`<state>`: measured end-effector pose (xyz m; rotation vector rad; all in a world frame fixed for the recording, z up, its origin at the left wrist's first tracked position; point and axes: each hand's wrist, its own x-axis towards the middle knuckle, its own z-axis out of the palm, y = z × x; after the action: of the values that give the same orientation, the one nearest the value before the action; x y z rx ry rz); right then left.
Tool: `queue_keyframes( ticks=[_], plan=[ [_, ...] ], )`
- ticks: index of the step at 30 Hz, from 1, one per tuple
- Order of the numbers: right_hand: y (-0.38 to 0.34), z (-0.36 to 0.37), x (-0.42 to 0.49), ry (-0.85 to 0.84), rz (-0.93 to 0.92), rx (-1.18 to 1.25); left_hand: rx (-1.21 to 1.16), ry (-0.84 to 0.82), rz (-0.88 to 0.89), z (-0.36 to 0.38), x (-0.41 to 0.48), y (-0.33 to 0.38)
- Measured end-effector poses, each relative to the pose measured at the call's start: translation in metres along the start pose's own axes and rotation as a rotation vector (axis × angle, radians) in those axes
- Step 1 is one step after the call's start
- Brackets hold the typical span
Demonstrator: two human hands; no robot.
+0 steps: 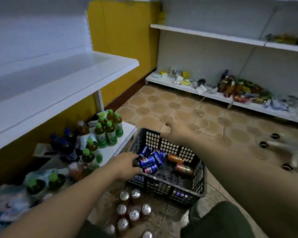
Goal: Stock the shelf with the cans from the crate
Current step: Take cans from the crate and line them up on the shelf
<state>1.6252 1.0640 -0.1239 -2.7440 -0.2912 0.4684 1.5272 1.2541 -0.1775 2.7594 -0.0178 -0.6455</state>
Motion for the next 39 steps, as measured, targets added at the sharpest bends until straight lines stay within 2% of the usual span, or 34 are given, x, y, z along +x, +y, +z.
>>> queue_keyframes(
  ticks=[6, 10, 17, 24, 27, 31, 34, 39],
  plan=[
    [0.094, 0.045, 0.047, -0.146, 0.205, 0.096, 0.029, -0.180, -0.002, 0.053, 0.091, 0.011],
    [0.133, 0.085, 0.087, -0.205, 0.267, 0.120, 0.084, -0.252, -0.014, 0.081, 0.148, -0.001],
    [0.166, 0.180, 0.167, -0.350, 0.316, 0.232, 0.186, -0.237, -0.046, 0.131, 0.241, -0.041],
    [0.175, 0.291, 0.227, -0.559, 0.295, 0.242, 0.316, -0.327, 0.054, 0.190, 0.298, -0.088],
    [0.179, 0.335, 0.243, -0.654, 0.303, 0.218, 0.327, -0.272, 0.068, 0.209, 0.303, -0.098],
    [0.183, 0.380, 0.254, -0.737, 0.358, 0.227, 0.330, -0.022, 0.129, 0.229, 0.302, -0.108],
    [0.186, 0.396, 0.252, -0.711, 0.346, 0.150, 0.298, 0.058, 0.165, 0.235, 0.303, -0.114],
    [0.178, 0.369, 0.239, -0.484, 0.236, 0.212, 0.303, -0.150, 0.114, 0.224, 0.306, -0.109]
  ],
)
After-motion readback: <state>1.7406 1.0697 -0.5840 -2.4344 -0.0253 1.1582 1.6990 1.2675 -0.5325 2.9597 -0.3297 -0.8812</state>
